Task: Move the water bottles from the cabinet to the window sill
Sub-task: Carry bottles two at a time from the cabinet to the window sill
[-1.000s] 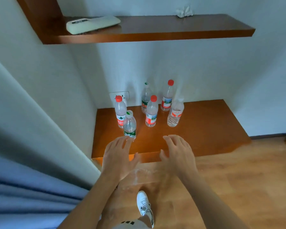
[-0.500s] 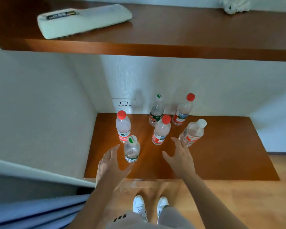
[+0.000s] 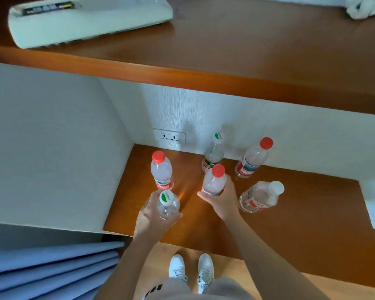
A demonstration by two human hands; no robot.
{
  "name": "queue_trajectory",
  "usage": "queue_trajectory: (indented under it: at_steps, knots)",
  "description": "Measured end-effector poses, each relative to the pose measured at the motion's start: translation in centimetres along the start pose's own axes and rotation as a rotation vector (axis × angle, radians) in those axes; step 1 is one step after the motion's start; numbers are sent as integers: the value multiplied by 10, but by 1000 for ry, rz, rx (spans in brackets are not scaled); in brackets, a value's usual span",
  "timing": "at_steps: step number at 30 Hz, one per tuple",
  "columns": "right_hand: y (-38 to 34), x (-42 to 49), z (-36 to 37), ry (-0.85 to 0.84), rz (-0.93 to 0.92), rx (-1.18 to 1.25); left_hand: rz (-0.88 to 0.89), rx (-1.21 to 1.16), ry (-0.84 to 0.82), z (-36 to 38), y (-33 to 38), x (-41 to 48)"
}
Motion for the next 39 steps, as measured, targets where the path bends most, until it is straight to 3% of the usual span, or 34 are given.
queue_trajectory:
  at_steps: [5,10,16,24,31,39]
  knots:
    - [-7,3,-1,-52,-7,-15,-68,-55,61,-2,5,-6]
    - [-34,-6,-5,-62,-98,-17,-246,-142,94,-22,16,-10]
    - [-92,-22,-11,-95,-331,106,-285,-482,178,-62,33,-5]
    - [-158,-49,-13,-167,-477,198,-233,-639,360,-125,57,-8]
    - [-190,-79,26,-354,-542,263,-275,-666,482,-163,32,-43]
    - [-197,-142,90,-804,-606,295,-552,-591,753,-190,-4,-139]
Point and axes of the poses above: each hand's wrist, its own x-axis towards the middle knuckle, its own z-axis out of the palm, y = z × x, the point moved 3 cm from there along x, towards the middle knuckle, and after that the axes turned 14 degrees about x, right-handed, at the moved point
